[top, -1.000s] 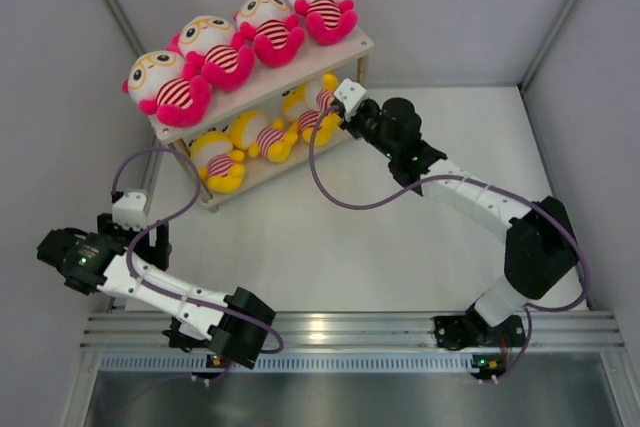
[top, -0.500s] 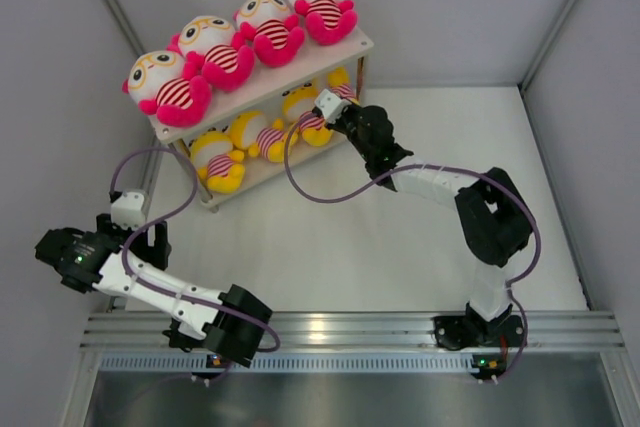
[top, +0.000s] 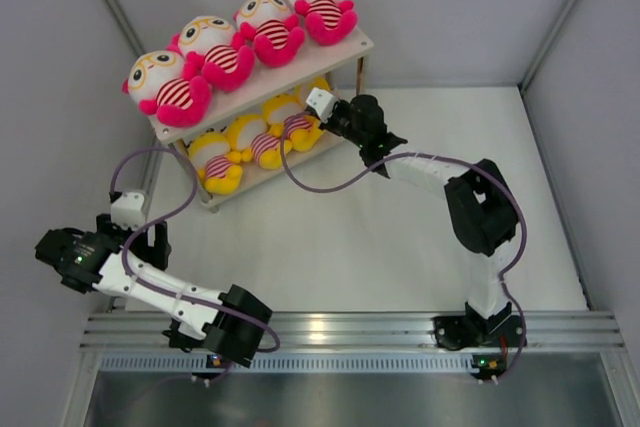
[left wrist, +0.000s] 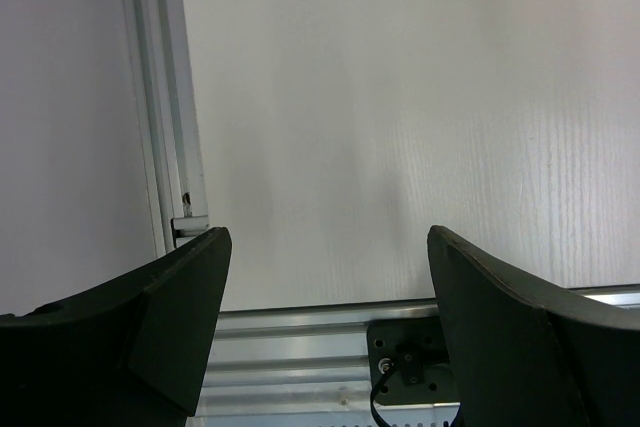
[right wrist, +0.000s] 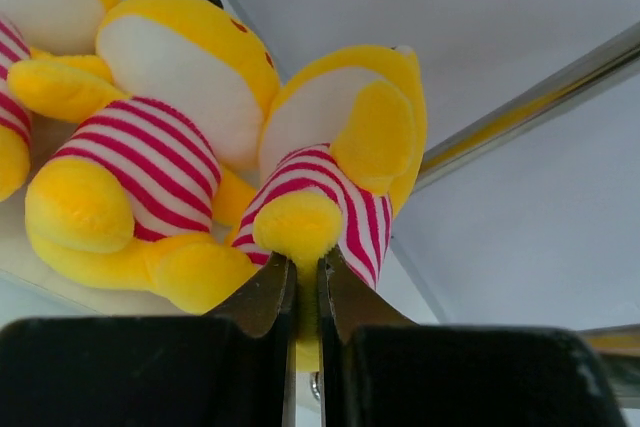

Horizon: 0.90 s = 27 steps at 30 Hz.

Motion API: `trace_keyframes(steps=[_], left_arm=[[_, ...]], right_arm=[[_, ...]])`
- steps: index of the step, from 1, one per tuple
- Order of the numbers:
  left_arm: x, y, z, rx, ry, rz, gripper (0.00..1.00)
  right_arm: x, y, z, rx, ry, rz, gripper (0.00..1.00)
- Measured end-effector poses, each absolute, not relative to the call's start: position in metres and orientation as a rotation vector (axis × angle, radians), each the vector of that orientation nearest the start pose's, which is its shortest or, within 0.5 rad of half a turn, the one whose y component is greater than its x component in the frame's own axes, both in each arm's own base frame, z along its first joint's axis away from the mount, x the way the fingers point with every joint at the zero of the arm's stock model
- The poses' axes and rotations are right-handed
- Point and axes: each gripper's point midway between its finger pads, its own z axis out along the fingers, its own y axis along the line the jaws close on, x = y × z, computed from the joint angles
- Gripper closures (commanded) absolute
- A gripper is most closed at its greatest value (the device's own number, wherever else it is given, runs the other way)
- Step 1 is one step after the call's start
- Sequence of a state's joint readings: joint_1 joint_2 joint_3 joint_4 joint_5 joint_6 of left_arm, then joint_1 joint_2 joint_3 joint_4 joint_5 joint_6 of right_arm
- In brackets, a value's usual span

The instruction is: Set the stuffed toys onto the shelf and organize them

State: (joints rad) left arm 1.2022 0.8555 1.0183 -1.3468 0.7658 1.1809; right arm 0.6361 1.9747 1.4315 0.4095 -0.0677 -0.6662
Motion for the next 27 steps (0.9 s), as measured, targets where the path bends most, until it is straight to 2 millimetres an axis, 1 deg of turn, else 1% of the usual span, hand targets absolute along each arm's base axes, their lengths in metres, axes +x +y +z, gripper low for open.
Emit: trace_keyframes(steps=[4,11,12,14,15,16,18,21,23,26,27], left_arm=[[0.142,0.106,0.195,0.157,2.298,0.076,0.14],[0.142,0.106,0.195,0.157,2.298,0.076,0.14],[0.142,0.106,0.195,0.157,2.298,0.076,0.14],[0.142,0.106,0.195,0.157,2.298,0.075,0.14],[0.141,0.106,0.195,0.157,2.298,0.075,0.14],[0.141,0.106,0.195,0.157,2.298,0.076,0.14],[0.141,0.106,0.195,0.157,2.301,0.079,0.14],[0.141,0.106,0.194,0.157,2.302,0.08,0.14],[0.14,0.105,0.193,0.156,2.303,0.08,0.14],[0.14,0.105,0.193,0.156,2.304,0.08,0.14],[0.14,0.105,0.193,0.155,2.304,0.078,0.14]], right_arm=[[0.503,0.345,0.216,-1.036,1.356,0.13,1.0],[0.52,0.319,0.21,-0.94,1.468,0.265,1.0],[0.523,0.317,0.207,-0.929,1.483,0.276,0.98],[0.525,0.313,0.2,-0.914,1.508,0.293,0.86],[0.526,0.312,0.196,-0.909,1.524,0.3,0.69],[0.526,0.312,0.193,-0.903,1.537,0.31,0.61],[0.525,0.312,0.187,-0.905,1.556,0.315,0.47],[0.524,0.313,0.185,-0.911,1.561,0.315,0.4],[0.522,0.312,0.185,-0.907,1.565,0.308,0.38],[0.515,0.304,0.187,-0.887,1.583,0.283,0.33],[0.513,0.3,0.191,-0.869,1.589,0.27,0.32]])
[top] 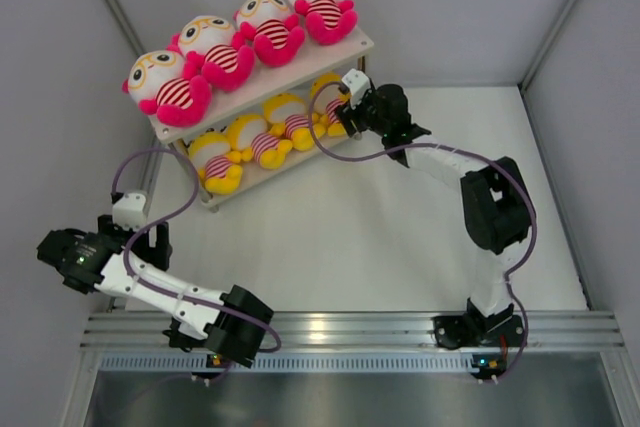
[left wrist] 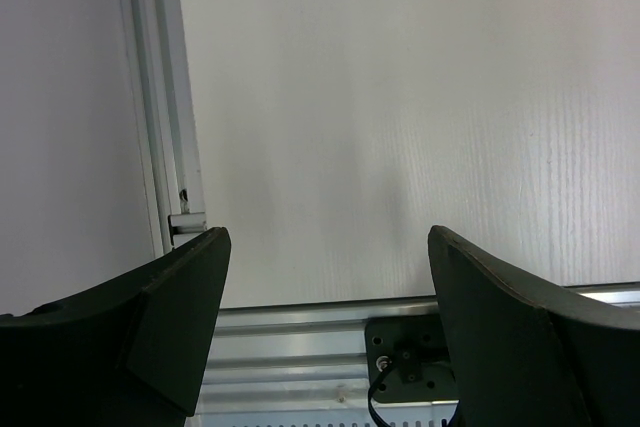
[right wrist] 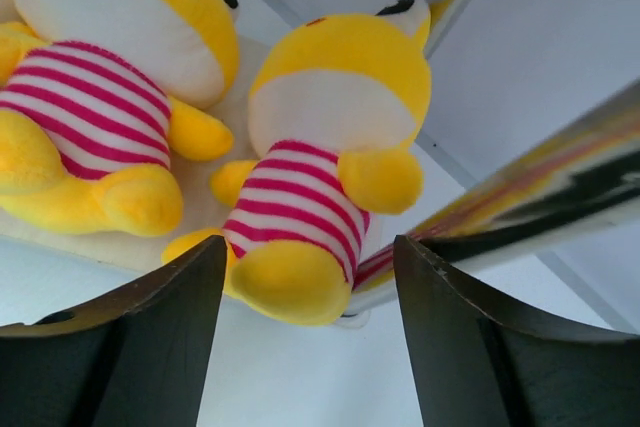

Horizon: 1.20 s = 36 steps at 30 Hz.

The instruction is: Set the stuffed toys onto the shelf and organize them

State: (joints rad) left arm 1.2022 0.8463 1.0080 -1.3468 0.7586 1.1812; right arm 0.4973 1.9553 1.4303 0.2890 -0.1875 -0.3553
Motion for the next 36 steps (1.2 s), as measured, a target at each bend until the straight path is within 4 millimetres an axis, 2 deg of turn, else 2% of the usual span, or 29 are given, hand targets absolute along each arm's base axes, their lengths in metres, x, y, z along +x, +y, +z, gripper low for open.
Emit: trace_keyframes(steps=[7,10,12,17,19,21,24,28,31,36], left_arm=[[0.14,0.104,0.192,0.154,2.305,0.076,0.14],[0.139,0.103,0.192,0.156,2.305,0.08,0.14],[0.138,0.103,0.191,0.156,2.308,0.083,0.14],[0.136,0.103,0.188,0.161,2.319,0.091,0.14],[0.136,0.103,0.187,0.163,2.319,0.092,0.14],[0.136,0.103,0.188,0.166,2.319,0.093,0.14],[0.136,0.103,0.188,0.17,2.319,0.095,0.14],[0.136,0.103,0.187,0.173,2.32,0.097,0.14],[0.136,0.103,0.187,0.174,2.32,0.097,0.14],[0.136,0.104,0.187,0.176,2.321,0.096,0.14]], right_arm=[[0.498,0.282,0.243,-0.692,1.58,0.284,0.31],[0.493,0.279,0.251,-0.594,1.59,0.335,0.32],[0.49,0.278,0.241,-0.512,1.621,0.388,0.36],[0.473,0.273,0.18,-0.313,1.769,0.542,0.44],[0.473,0.276,0.165,-0.261,1.8,0.599,0.47],[0.477,0.282,0.153,-0.214,1.813,0.655,0.55],[0.482,0.286,0.139,-0.16,1.831,0.709,0.62],[0.497,0.29,0.128,-0.095,1.844,0.763,0.62],[0.513,0.293,0.13,-0.066,1.833,0.794,0.62],[0.528,0.298,0.136,-0.048,1.812,0.821,0.62]])
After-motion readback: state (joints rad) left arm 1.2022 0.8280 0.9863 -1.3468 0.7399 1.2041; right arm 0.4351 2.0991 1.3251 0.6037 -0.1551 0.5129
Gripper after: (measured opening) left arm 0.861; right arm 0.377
